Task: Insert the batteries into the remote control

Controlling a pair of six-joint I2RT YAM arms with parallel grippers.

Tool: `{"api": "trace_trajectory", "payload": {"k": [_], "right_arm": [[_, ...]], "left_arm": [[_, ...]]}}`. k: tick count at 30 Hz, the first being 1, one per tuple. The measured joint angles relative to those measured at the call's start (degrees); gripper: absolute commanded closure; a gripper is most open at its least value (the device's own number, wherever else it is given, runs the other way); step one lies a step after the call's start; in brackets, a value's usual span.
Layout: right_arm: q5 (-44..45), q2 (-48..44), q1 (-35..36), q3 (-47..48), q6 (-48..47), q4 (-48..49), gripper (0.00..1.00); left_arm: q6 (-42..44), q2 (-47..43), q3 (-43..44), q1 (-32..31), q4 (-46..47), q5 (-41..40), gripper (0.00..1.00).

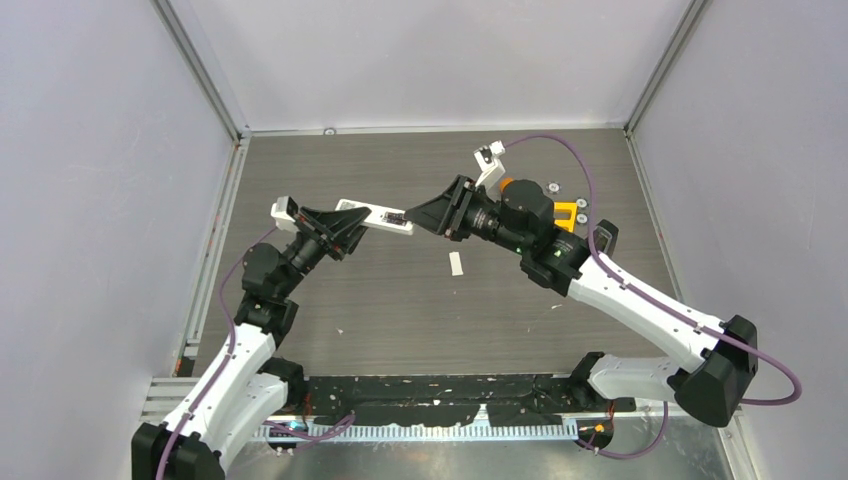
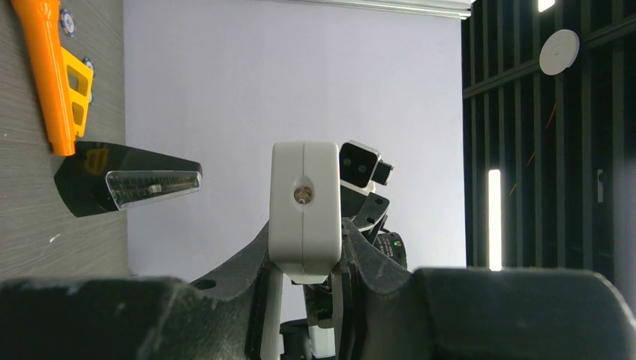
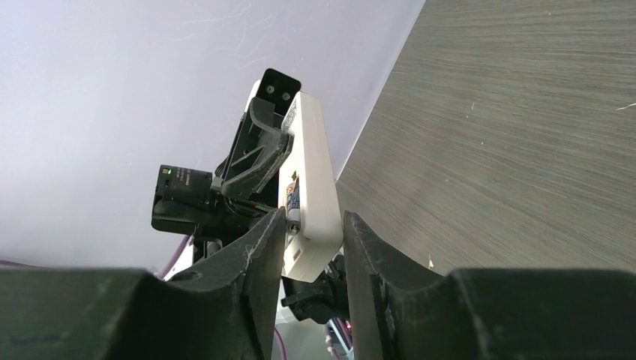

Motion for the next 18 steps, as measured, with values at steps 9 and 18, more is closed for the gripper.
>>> {"api": "trace_trajectory", "payload": {"k": [9,18], "right_arm": [[-0.5,0.9,-0.4,0.0,0.0,0.2,0.64],[-0.1,1.6,-0.7,1.6,-0.5,-2.4,0.75]], "left_arm": [[0.0,0.8,0.0,-0.3,0.0,-1.0,1.0],[2.2,1.0,0.5,-0.4,0.5,-1.6,1.0]]}}
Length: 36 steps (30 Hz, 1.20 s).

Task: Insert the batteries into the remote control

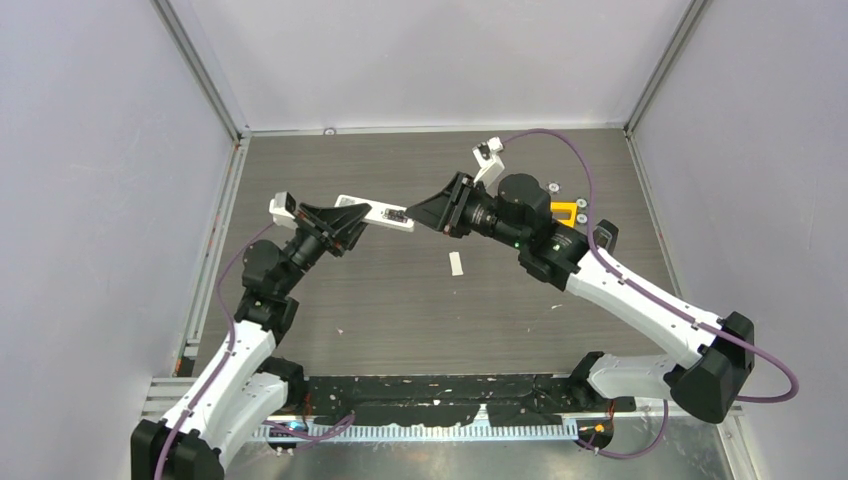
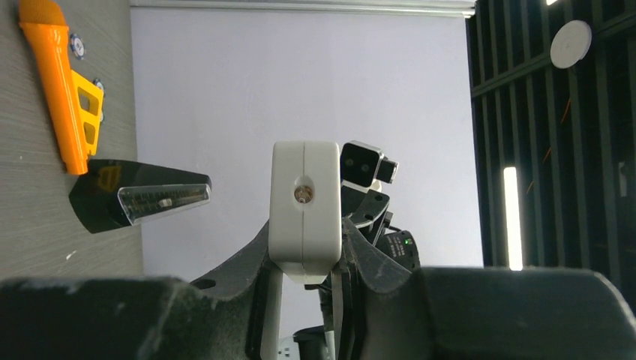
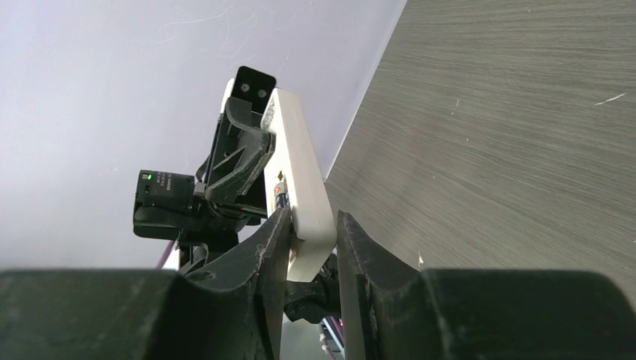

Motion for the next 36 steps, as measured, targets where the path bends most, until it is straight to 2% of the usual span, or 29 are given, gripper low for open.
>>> {"api": "trace_trajectory", "payload": {"k": [6,12,14,16,21,25,30,36], "right_arm": [[0.9,0.1,0.0,3.9,-1.7,-3.1,0.74],[1.7,-0.2,0.2,5.5,-4.1,-5.0,0.26],[1.9,-0.2,0.2,5.5,-5.1,-6.3,0.17],[1.7,-0.2,0.2,5.5,-5.2,-6.4,0.14],[0.0,-0.9,-1.0,5.5,-5.2,-5.6,0.12],[-1.7,-1.2,-1.6,5.5,-5.2,-4.6,0.15],[-3.9,-1.2,-1.9,5.4,-5.3,-4.3,0.24],[-6.7,-0.2,-1.9,5.4,-5.2,-3.7,0.39]], "left_arm": [[6.9,0.3,6.4,-0.1,-4.1,0.5,1.0],[12.8,0.4,10.1,-0.5,-6.4,1.6,1.0],[15.1,0.5,11.0,-0.7,-7.2,2.6,1.0],[16.4,0.8,11.5,-0.9,-7.5,3.2,1.0],[20.3,2.7,12.8,-0.9,-7.9,4.9,1.0],[22.4,3.8,12.8,-0.9,-8.4,6.1,1.0],[23.6,4.3,12.8,-0.9,-8.5,7.0,1.0],[23.7,4.3,12.8,-0.9,-8.5,7.3,1.0]]}}
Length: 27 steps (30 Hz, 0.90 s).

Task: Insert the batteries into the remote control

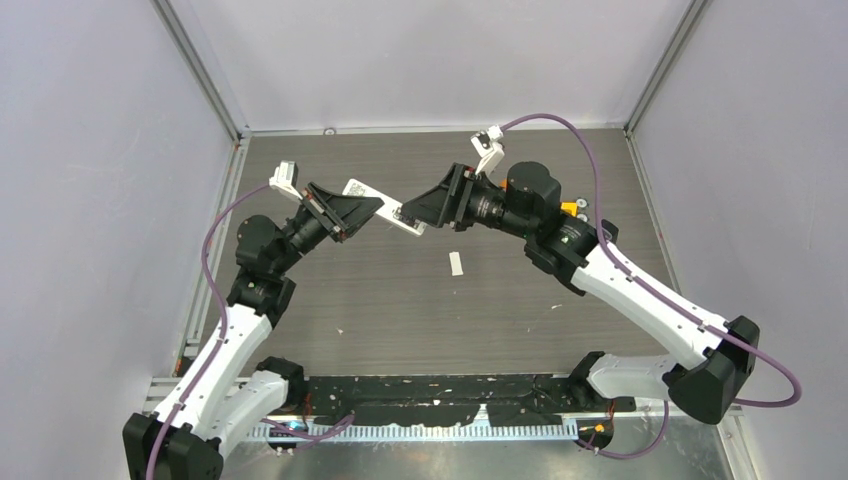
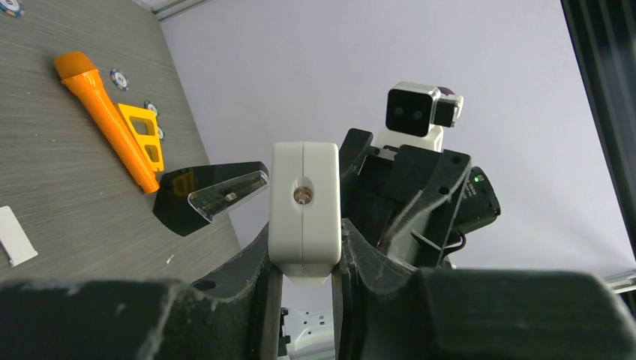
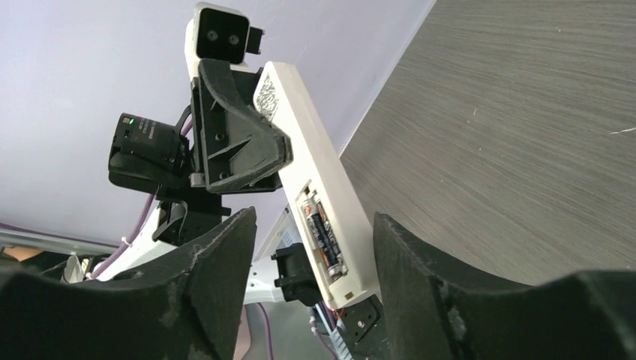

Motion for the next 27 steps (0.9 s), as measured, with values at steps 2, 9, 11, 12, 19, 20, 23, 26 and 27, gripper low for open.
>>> {"api": "trace_trajectory", "payload": {"k": [2,9,11,12,19,20,23,26,27], "right_arm": [[-0.6,0.7,-0.2,0.0,0.0,0.3,0.45],[-1.6,2.9,-0.7,0.0,0.0,0.3,0.64],[-1.9,3.0,-0.7,0.0,-0.2,0.4,0.67],[-2.1,3.0,-0.7,0.0,-0.5,0.5,0.71],[-2.4,3.0,-0.7,0.0,-1.4,0.7,0.67],[-2.4,3.0,-0.8,0.0,-1.6,0.7,0.59],[-2.2,3.0,-0.9,0.0,-1.7,0.3,0.42],[-2.1,3.0,-1.1,0.0,-1.5,-1.2,0.32],[-2.1,3.0,-1.3,0.0,-1.4,-1.7,0.31]], "left_arm": [[0.0,0.0,0.0,0.0,0.0,0.2,1.0],[-0.4,0.0,0.0,0.0,0.2,0.7,1.0],[-0.5,0.0,0.0,0.0,0.2,0.9,1.0],[-0.8,0.0,0.0,0.0,0.2,0.9,1.0],[-1.0,0.2,0.0,0.0,0.2,0.9,1.0],[-1.1,0.3,0.0,0.0,0.2,0.9,1.0],[-0.9,0.6,0.0,0.0,0.3,0.9,1.0],[-0.2,0.8,0.0,0.0,0.2,0.8,1.0],[0.2,0.8,0.0,0.0,0.0,0.8,1.0]]}}
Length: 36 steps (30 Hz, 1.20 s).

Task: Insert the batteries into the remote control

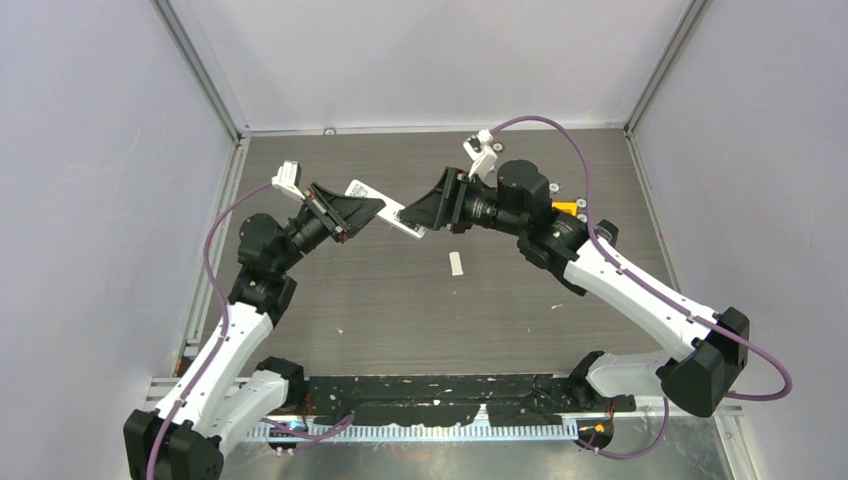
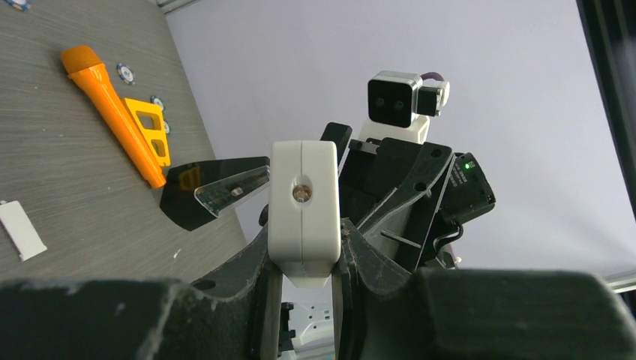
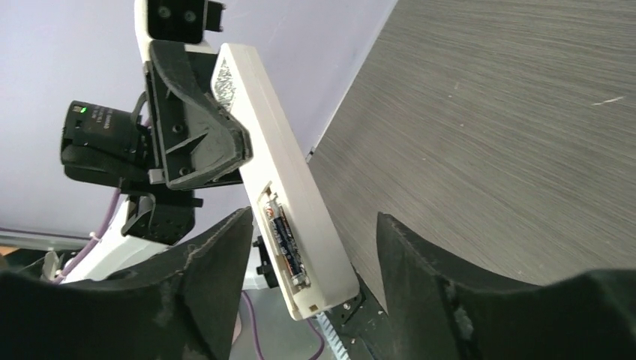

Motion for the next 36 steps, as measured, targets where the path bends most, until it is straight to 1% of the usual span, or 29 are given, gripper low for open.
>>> {"api": "trace_trajectory", "payload": {"k": [3,7,10,15,19,21,23,27,30,36], "right_arm": [[0.9,-0.2,-1.1,0.0,0.1,-1.7,0.29],[4.3,-1.0,-3.9,0.0,-0.8,-6.1,0.29],[8.2,-1.7,-5.3,0.5,-3.0,-11.0,0.31],[16.7,-0.5,-5.5,0.9,-9.1,-19.0,0.32],[23.7,5.4,-4.6,0.4,-14.0,-23.0,0.32],[26.3,10.2,-3.8,0.1,-16.0,-24.6,0.32],[28.0,15.3,-2.3,-0.1,-17.7,-26.0,0.34],[28.9,23.8,0.3,0.1,-20.2,-27.8,0.39],[29.0,28.7,1.3,1.2,-21.6,-29.9,0.4],[30.4,33.7,1.2,6.1,-23.2,-33.2,0.43]], "left_arm": [[1.8,-0.1,0.0,0.4,-1.2,-0.1,1.0],[4.7,-0.8,0.0,2.0,-4.3,-0.2,1.0],[6.9,-2.0,-0.6,3.7,-5.9,-0.1,1.0],[10.5,-3.3,-2.3,6.4,-8.4,0.4,1.0],[12.9,-3.2,-4.2,7.5,-9.9,1.6,1.0],[13.9,-3.0,-4.8,8.0,-10.6,2.2,1.0],[14.8,-3.0,-5.3,8.5,-11.2,2.7,1.0],[15.9,-3.0,-6.3,9.6,-11.8,3.6,1.0],[16.3,-3.0,-6.9,9.9,-12.0,4.0,1.0],[16.9,-2.6,-7.5,10.4,-12.2,4.6,1.0]]}}
